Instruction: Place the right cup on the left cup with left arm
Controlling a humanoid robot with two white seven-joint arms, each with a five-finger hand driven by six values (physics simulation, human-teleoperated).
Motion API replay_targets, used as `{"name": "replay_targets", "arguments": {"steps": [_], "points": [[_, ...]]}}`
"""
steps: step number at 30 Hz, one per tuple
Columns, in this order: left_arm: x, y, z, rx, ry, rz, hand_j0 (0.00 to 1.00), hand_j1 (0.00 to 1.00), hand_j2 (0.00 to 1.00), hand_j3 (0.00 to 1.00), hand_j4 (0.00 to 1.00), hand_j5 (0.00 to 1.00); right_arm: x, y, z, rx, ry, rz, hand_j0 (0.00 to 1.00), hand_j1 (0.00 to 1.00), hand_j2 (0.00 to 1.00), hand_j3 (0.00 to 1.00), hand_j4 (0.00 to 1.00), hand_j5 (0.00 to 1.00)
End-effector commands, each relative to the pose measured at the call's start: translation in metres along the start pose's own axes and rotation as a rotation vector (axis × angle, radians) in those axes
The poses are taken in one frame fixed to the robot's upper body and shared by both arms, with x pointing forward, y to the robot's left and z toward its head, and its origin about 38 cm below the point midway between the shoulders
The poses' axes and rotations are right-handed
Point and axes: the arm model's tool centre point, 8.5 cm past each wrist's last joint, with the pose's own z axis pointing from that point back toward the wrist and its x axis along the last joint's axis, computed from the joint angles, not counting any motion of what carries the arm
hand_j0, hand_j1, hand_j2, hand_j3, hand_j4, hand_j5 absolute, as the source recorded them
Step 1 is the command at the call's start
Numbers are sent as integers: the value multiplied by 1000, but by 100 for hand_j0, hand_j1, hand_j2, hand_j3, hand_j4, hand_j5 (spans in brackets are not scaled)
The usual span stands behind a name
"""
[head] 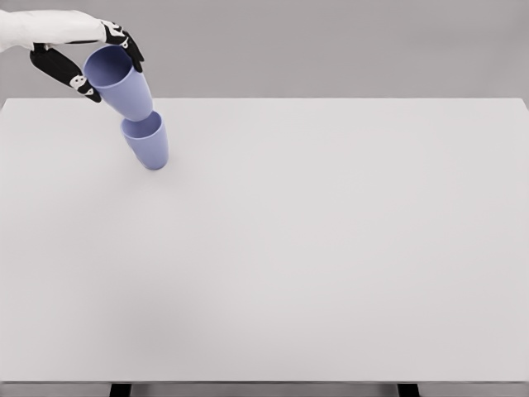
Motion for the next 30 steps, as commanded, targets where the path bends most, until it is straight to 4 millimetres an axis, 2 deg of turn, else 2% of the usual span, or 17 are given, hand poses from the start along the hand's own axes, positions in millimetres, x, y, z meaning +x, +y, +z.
{"name": "replay_targets", "arguments": {"steps": [1,14,24,30], "points": [[1,1,0,7,-4,5,61,61,61,61,61,61,0,0,0,0,0,0,100,100,100,100,100,100],[-4,-13,-4,-20,3,26,61,61,61,61,61,61,0,0,0,0,0,0,100,100,100,100,100,100],[-8,-13,-3,-17,12,32,61,61,61,61,61,61,0,0,0,0,0,0,100,100,100,100,100,100],[-11,-19,-11,-29,17,39,61,61,61,61,61,61,0,0,0,0,0,0,100,100,100,100,100,100]]}}
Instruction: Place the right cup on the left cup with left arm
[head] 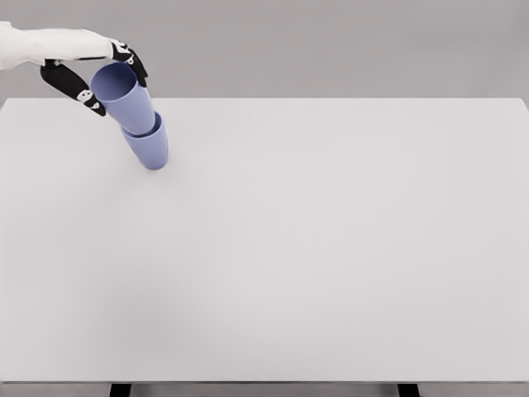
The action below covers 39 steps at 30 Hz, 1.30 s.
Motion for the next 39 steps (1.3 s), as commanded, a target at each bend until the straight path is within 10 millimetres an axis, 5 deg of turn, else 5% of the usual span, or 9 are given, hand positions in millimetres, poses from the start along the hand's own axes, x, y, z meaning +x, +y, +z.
{"name": "replay_targets", "arguments": {"steps": [1,26,31,39], "points": [[-1,1,-1,6,3,8,61,61,61,61,61,61,0,0,0,0,0,0,100,100,100,100,100,100],[-8,-9,-18,-8,14,29,62,62,62,62,62,62,0,0,0,0,0,0,100,100,100,100,100,100],[-9,-11,-17,-11,17,31,100,100,100,100,100,100,0,0,0,0,0,0,100,100,100,100,100,100],[-7,0,-10,27,10,26,100,100,100,100,100,100,0,0,0,0,0,0,100,100,100,100,100,100]]}}
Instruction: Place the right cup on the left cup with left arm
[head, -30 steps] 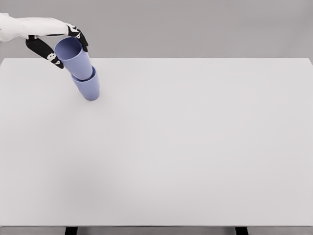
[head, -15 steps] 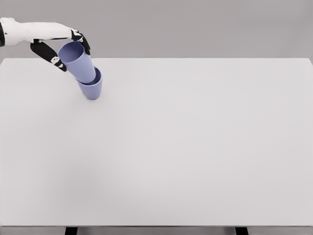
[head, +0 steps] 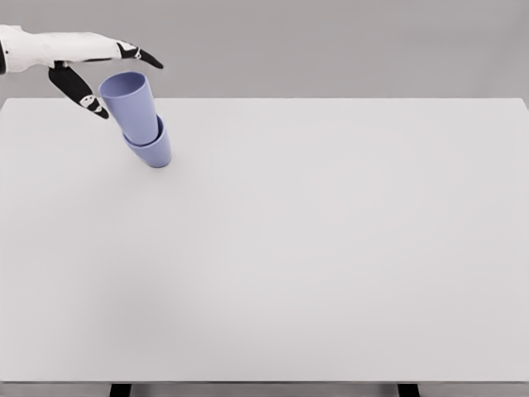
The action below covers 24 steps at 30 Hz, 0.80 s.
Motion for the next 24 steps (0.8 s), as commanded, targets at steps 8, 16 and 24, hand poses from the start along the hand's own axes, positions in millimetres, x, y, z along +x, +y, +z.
{"name": "replay_targets", "arguments": {"steps": [8,16,24], "points": [[11,18,9,65,-36,-11,100,100,100,100,100,100,0,0,0,0,0,0,100,100,100,100,100,100],[88,23,53,150,-324,40,100,100,100,100,100,100,0,0,0,0,0,0,100,100,100,100,100,100],[146,-24,71,124,-525,95,100,100,100,100,100,100,0,0,0,0,0,0,100,100,100,100,100,100]]}}
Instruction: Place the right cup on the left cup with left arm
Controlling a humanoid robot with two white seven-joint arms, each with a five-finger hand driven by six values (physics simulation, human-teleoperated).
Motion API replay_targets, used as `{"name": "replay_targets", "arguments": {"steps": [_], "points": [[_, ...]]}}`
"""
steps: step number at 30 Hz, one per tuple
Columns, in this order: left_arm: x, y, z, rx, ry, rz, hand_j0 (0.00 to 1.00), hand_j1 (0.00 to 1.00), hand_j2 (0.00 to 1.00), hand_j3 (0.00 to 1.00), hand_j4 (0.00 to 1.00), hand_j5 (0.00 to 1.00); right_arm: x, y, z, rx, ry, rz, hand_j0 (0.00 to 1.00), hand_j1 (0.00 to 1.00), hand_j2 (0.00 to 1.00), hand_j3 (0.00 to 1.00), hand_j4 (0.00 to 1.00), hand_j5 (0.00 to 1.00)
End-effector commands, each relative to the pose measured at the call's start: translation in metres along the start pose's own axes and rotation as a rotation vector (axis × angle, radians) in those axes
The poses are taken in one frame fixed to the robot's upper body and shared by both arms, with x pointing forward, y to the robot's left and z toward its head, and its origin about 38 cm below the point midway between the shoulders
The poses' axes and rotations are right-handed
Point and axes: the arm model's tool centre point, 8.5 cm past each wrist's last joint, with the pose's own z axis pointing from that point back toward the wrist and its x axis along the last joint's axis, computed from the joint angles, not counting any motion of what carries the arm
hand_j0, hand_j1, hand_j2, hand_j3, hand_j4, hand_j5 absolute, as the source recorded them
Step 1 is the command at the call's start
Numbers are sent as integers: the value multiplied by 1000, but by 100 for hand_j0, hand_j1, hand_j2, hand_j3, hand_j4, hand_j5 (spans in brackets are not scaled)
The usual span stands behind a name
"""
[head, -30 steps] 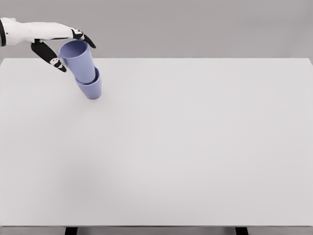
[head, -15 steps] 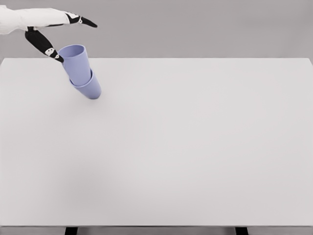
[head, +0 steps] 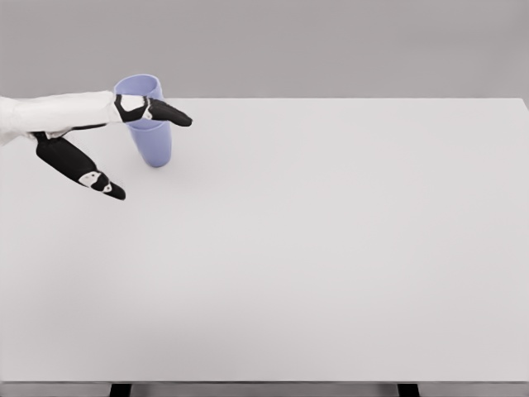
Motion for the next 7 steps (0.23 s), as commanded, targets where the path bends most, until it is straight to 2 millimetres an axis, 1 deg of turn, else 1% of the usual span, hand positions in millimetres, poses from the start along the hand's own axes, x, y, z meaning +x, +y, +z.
{"name": "replay_targets", "arguments": {"steps": [1,3,6,7], "points": [[33,17,-2,26,-69,-62,100,100,100,100,100,100,0,0,0,0,1,0,100,100,100,100,100,100],[32,9,-3,14,-74,-48,100,100,100,100,100,100,0,0,0,0,0,0,100,100,100,100,100,100],[25,-2,-3,6,-66,-18,100,100,100,100,100,100,0,0,0,0,0,0,100,100,100,100,100,100],[25,-3,-3,4,-65,-17,100,100,100,100,100,100,0,0,0,0,0,0,100,100,100,100,100,100]]}}
